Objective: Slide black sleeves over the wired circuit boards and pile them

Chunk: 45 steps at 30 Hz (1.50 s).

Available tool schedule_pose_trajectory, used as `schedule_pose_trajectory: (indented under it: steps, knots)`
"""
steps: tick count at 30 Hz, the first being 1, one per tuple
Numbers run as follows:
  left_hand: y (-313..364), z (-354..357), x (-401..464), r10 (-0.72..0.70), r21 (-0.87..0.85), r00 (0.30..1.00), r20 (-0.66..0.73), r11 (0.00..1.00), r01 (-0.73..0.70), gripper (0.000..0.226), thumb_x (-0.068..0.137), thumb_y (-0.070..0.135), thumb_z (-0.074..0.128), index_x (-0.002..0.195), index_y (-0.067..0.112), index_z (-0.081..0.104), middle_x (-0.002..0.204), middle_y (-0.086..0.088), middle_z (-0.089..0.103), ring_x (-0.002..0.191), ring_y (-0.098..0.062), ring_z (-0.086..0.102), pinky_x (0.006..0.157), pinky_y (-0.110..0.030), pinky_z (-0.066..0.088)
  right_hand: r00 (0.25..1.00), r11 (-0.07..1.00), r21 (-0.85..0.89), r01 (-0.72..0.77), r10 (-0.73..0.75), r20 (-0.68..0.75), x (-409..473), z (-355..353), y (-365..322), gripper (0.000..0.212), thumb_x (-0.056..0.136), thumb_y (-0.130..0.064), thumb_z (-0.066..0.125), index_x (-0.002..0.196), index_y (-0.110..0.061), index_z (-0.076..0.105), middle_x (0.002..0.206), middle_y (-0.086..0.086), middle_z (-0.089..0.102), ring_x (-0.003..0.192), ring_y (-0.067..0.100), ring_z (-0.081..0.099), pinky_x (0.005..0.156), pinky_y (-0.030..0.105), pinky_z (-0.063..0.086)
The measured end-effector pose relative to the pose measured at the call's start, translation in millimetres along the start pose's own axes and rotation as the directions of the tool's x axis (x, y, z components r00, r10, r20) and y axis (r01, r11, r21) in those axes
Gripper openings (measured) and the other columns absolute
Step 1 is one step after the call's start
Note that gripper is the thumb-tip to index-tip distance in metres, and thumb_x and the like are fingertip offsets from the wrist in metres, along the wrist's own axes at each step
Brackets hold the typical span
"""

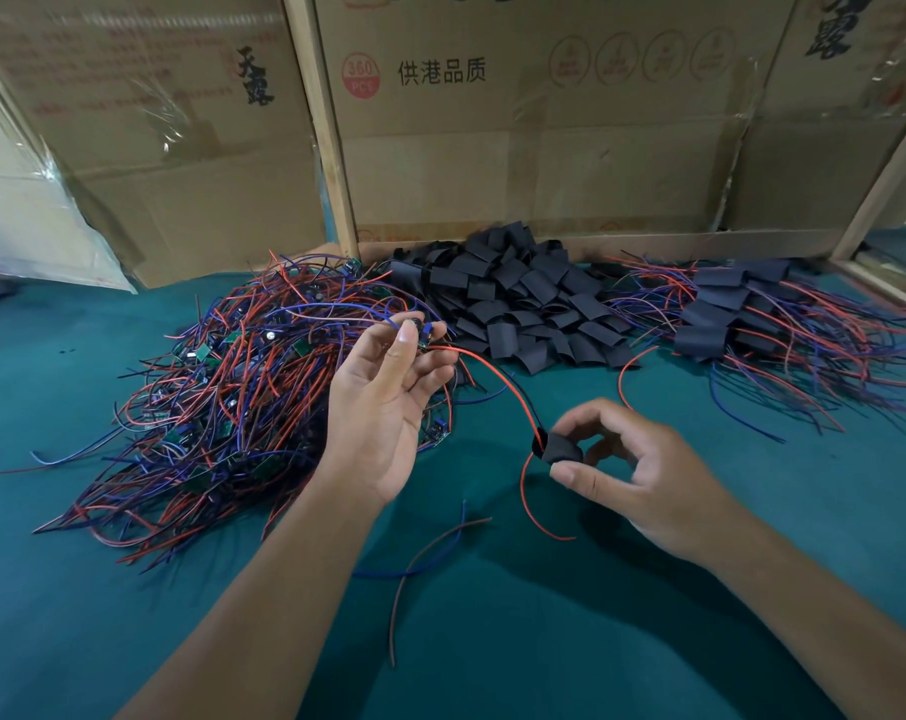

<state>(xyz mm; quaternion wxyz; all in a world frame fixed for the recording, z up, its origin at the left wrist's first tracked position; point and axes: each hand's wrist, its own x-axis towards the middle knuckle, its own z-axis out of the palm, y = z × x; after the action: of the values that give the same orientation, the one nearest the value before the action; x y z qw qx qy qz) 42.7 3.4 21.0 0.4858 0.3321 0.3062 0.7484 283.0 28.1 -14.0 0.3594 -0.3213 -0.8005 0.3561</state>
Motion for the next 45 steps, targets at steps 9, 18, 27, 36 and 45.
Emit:
schedule_pose_trajectory:
  steps: [9, 18, 27, 36, 45]
  knots:
    - [-13.3, 5.1, -6.8, 0.000, 0.231, 0.995, 0.104, 0.973, -0.024, 0.014, 0.087, 0.024, 0.067, 0.098, 0.015, 0.068, 0.105, -0.016, 0.072, 0.078, -0.022, 0.070, 0.068, -0.029, 0.057, 0.978, 0.999, -0.017, -0.037, 0.032, -0.208, 1.0, -0.5, -2.5, 0.029, 0.077, -0.059, 0.064, 0.098, -0.039, 0.063, 0.096, -0.016, 0.069, 0.087, 0.008, 0.064, 0.078, 0.020, 0.049]
    - [-35.0, 17.3, -21.9, -0.125, 0.369, 0.970, 0.210, 0.929, 0.040, 0.011, 0.080, 0.024, 0.077, 0.090, 0.020, 0.077, 0.078, 0.000, 0.068, 0.071, -0.013, 0.063, 0.066, -0.024, 0.055, 0.971, 0.966, -0.255, 0.045, -0.102, -0.218, -0.3, -7.2, -11.1, 0.016, 0.085, -0.047, 0.066, 0.096, -0.037, 0.060, 0.096, -0.022, 0.065, 0.093, -0.006, 0.058, 0.079, 0.004, 0.036]
    - [-41.2, 27.5, -28.9, -0.315, 0.184, 0.940, 0.130, 0.939, 0.289, 0.018, 0.075, 0.017, 0.073, 0.083, 0.002, 0.066, 0.073, -0.018, 0.068, 0.060, -0.024, 0.066, 0.058, -0.027, 0.056, 0.921, 0.781, -0.603, 0.160, -0.339, -0.194, 2.0, -7.0, -9.2, 0.032, 0.089, -0.044, 0.057, 0.102, -0.016, 0.063, 0.096, -0.009, 0.064, 0.091, 0.008, 0.050, 0.082, 0.022, 0.035]
    - [-40.6, 21.3, -25.0, -0.271, 0.152, 0.939, 0.210, 0.958, 0.243, 0.020, 0.080, 0.008, 0.068, 0.096, -0.001, 0.073, 0.080, -0.009, 0.067, 0.070, -0.018, 0.063, 0.070, -0.023, 0.054, 0.929, 0.783, -0.602, 0.158, -0.325, -0.179, 1.7, -10.3, -9.6, 0.034, 0.091, -0.046, 0.055, 0.103, -0.015, 0.064, 0.096, -0.008, 0.065, 0.089, 0.011, 0.052, 0.083, 0.027, 0.038]
    - [-37.4, 21.0, -25.1, -0.258, 0.167, 0.929, 0.266, 0.961, 0.219, 0.013, 0.081, 0.007, 0.071, 0.094, 0.004, 0.070, 0.080, -0.011, 0.065, 0.069, -0.020, 0.064, 0.071, -0.025, 0.055, 0.925, 0.827, -0.534, 0.176, -0.325, -0.199, 0.1, -9.4, -14.8, 0.033, 0.091, -0.044, 0.056, 0.104, -0.014, 0.065, 0.097, -0.007, 0.065, 0.091, 0.011, 0.053, 0.084, 0.023, 0.039]
